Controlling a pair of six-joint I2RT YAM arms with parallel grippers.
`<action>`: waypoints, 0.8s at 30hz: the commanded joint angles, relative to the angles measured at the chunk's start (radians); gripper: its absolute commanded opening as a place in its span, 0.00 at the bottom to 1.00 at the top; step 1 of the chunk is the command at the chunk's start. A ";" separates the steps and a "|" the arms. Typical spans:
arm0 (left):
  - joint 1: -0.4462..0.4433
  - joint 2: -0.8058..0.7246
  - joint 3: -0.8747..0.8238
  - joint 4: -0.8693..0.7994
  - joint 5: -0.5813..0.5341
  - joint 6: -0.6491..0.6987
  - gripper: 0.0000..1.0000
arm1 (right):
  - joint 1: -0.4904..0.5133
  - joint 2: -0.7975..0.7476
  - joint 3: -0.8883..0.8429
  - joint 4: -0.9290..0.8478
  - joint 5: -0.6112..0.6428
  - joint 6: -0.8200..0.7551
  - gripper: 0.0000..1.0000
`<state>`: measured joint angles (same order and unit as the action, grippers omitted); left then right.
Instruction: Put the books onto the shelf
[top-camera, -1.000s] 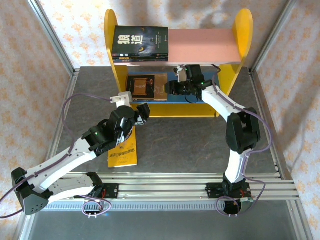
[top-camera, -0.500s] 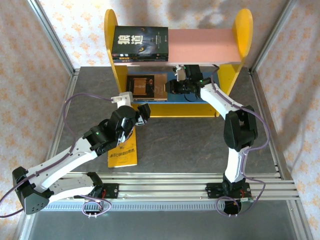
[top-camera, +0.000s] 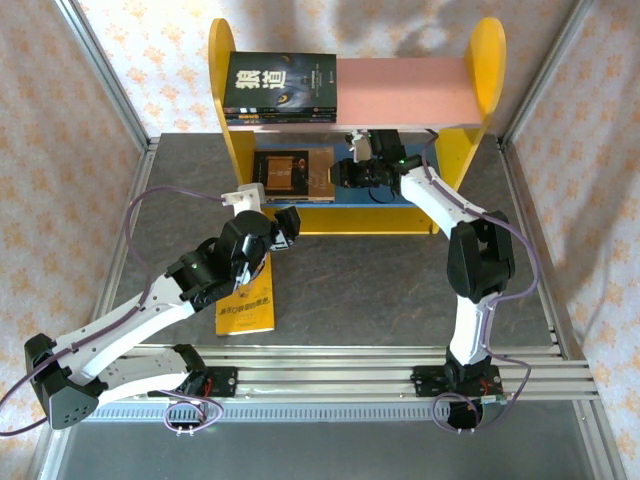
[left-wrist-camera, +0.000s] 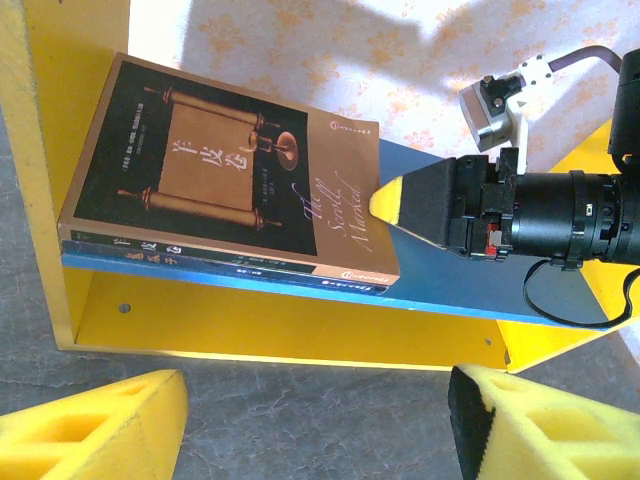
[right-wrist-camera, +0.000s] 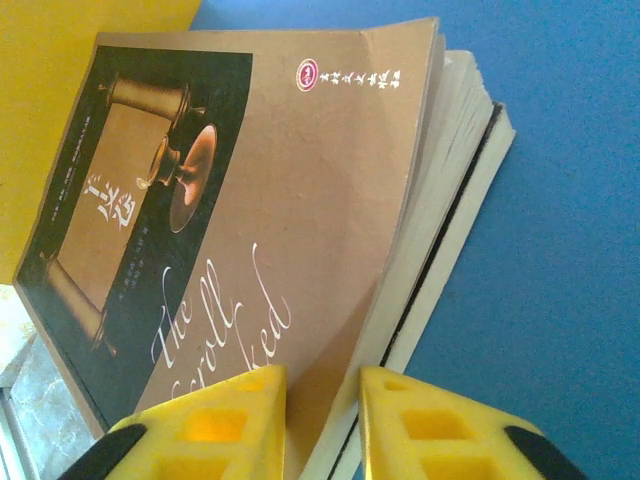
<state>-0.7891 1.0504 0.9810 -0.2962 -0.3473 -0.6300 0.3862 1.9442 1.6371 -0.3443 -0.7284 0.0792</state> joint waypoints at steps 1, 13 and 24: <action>0.008 -0.002 0.010 -0.001 -0.003 0.003 0.69 | 0.016 0.013 0.028 0.010 0.013 -0.003 0.31; 0.013 -0.015 0.008 -0.013 -0.009 0.010 0.69 | 0.017 -0.027 0.015 0.022 0.071 0.019 0.57; 0.021 -0.020 -0.008 0.000 0.001 0.006 0.70 | 0.017 -0.092 -0.054 0.039 0.031 0.045 0.60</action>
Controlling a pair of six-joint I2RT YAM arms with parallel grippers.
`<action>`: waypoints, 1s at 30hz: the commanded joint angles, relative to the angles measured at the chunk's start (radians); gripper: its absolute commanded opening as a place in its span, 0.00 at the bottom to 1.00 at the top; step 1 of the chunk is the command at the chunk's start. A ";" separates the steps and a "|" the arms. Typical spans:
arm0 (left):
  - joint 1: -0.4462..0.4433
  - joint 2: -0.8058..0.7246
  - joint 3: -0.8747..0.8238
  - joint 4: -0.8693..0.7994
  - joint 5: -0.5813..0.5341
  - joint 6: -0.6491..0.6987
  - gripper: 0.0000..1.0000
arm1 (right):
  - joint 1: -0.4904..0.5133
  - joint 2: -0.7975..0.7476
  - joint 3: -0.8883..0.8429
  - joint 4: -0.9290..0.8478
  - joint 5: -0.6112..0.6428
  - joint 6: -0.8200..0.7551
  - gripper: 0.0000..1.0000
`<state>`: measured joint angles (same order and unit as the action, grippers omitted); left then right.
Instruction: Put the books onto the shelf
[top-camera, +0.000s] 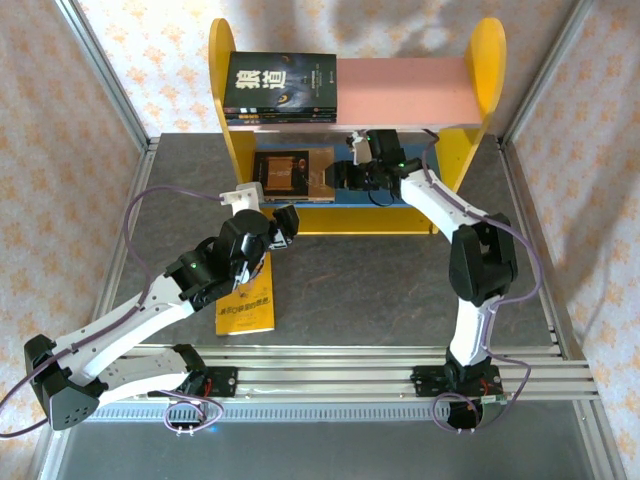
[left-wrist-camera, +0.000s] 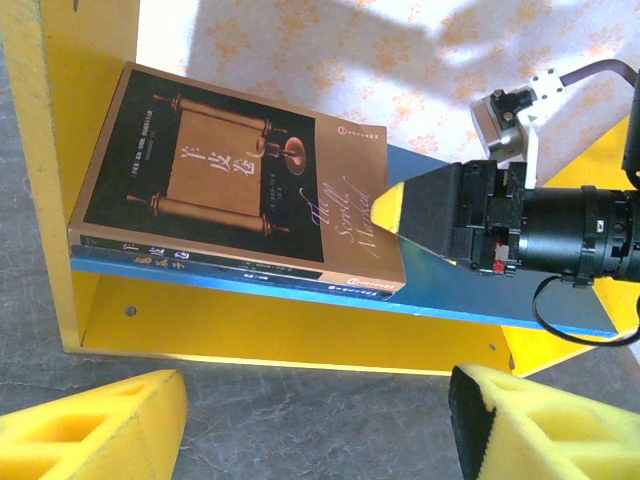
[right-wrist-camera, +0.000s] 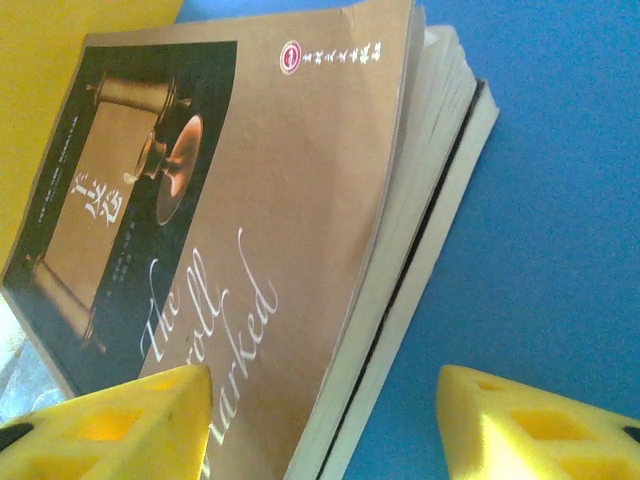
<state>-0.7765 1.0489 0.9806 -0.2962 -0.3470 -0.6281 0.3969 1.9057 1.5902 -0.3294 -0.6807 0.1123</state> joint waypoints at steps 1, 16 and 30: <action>0.009 -0.016 -0.007 0.003 0.005 0.004 0.70 | 0.006 -0.053 -0.006 0.018 -0.027 0.012 0.60; 0.012 -0.049 -0.046 0.004 -0.001 -0.012 0.69 | 0.029 0.040 0.110 -0.075 -0.103 0.001 0.61; 0.015 -0.064 -0.067 0.000 -0.006 -0.019 0.70 | 0.036 0.027 0.118 -0.112 0.005 0.010 0.61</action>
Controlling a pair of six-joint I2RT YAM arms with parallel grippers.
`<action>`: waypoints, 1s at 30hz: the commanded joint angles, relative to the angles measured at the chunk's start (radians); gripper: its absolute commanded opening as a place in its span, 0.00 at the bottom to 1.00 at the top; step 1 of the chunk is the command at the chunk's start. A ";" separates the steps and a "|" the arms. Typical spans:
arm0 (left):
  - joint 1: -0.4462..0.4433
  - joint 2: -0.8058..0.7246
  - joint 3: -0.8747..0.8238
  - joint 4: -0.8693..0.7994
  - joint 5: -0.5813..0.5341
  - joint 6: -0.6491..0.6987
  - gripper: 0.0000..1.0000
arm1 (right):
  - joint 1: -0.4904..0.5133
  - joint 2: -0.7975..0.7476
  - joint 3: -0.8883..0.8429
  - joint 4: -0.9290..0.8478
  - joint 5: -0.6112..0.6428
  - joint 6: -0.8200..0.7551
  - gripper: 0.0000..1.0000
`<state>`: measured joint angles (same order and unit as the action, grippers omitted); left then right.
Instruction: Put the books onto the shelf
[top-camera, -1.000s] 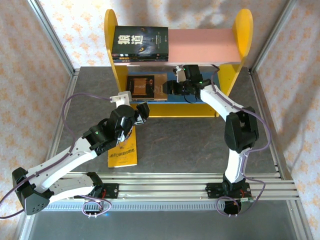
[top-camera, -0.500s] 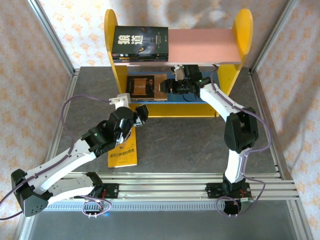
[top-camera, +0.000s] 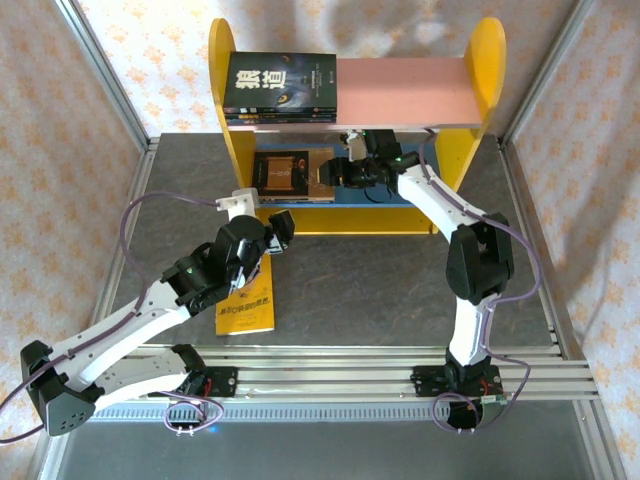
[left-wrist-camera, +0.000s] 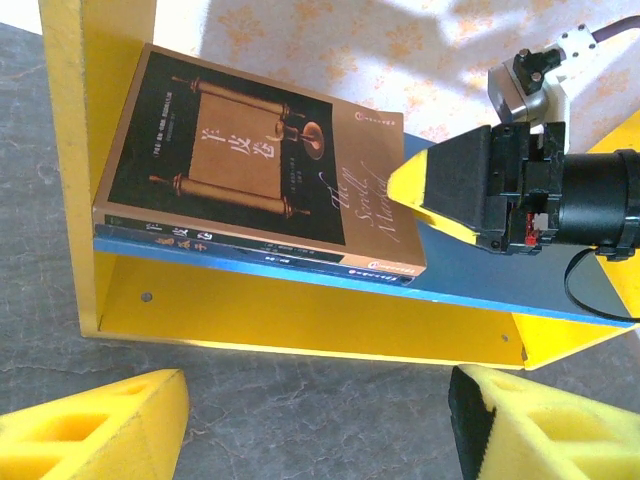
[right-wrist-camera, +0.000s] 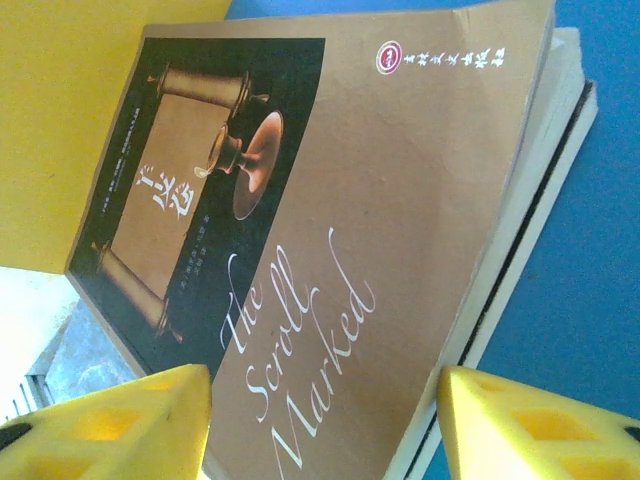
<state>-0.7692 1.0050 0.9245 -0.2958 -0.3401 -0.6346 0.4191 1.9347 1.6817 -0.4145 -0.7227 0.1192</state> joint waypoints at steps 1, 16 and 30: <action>0.008 -0.023 -0.011 -0.001 -0.015 -0.013 0.70 | 0.014 -0.007 0.023 -0.027 0.058 0.006 0.61; 0.014 -0.019 -0.015 0.004 -0.009 -0.015 0.70 | 0.014 0.005 0.013 -0.053 0.041 0.025 0.62; 0.016 -0.029 -0.022 0.000 -0.008 -0.017 0.70 | 0.018 0.021 0.035 -0.059 -0.077 0.030 0.62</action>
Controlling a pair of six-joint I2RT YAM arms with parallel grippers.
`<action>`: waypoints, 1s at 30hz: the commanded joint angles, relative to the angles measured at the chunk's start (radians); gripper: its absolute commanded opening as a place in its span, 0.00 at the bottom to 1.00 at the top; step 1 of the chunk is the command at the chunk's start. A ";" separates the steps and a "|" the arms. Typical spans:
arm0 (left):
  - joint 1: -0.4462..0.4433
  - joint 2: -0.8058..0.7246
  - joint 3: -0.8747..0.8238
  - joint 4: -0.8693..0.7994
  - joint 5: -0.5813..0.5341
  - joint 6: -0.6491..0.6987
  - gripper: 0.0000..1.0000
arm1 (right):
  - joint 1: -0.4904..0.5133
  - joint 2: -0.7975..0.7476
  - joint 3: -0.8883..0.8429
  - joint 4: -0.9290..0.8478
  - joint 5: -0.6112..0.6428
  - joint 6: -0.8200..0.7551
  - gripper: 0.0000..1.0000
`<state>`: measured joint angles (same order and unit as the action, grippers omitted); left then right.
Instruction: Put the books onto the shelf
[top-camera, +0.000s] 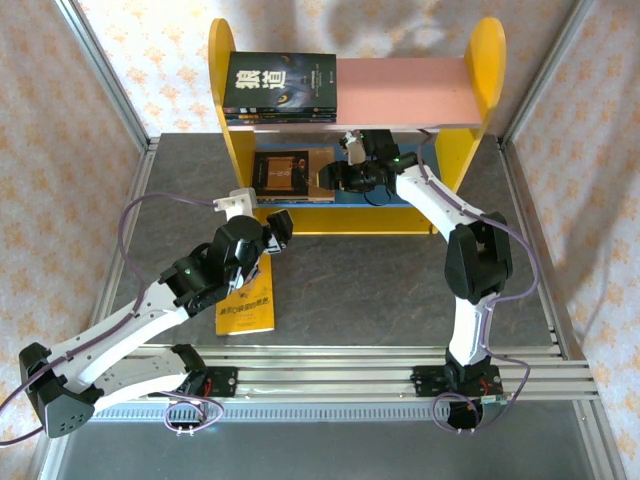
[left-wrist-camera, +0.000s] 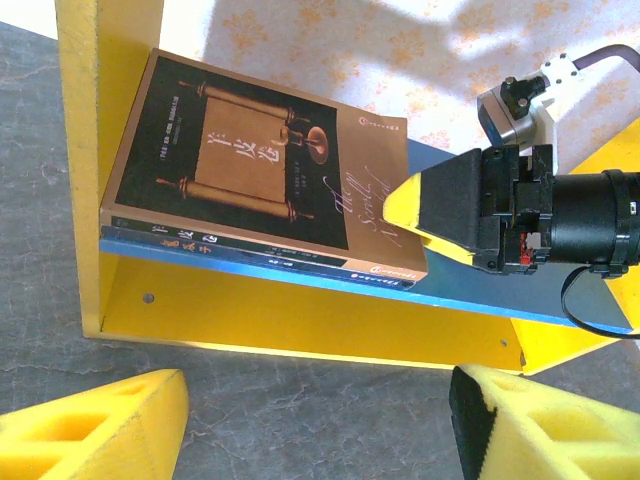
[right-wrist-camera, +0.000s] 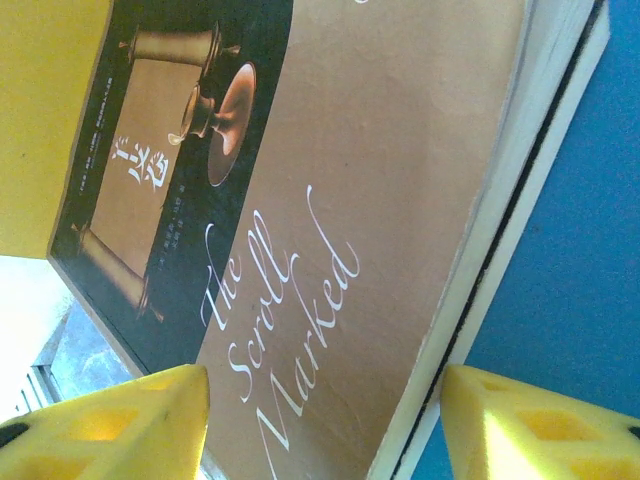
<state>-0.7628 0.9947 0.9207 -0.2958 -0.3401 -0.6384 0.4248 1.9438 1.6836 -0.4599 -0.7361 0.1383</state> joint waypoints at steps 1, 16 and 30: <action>0.009 -0.020 -0.019 -0.001 -0.008 -0.014 0.70 | 0.013 0.012 0.034 -0.014 -0.057 0.011 0.62; 0.016 -0.065 -0.122 -0.145 -0.032 -0.079 0.71 | 0.003 -0.152 -0.073 -0.001 0.172 0.000 0.62; 0.035 -0.054 -0.268 -0.393 -0.081 -0.276 0.79 | 0.016 -0.382 -0.302 0.080 0.264 -0.024 0.65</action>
<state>-0.7383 0.9253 0.6708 -0.5835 -0.3752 -0.8513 0.4316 1.6180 1.4147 -0.4263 -0.5186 0.1406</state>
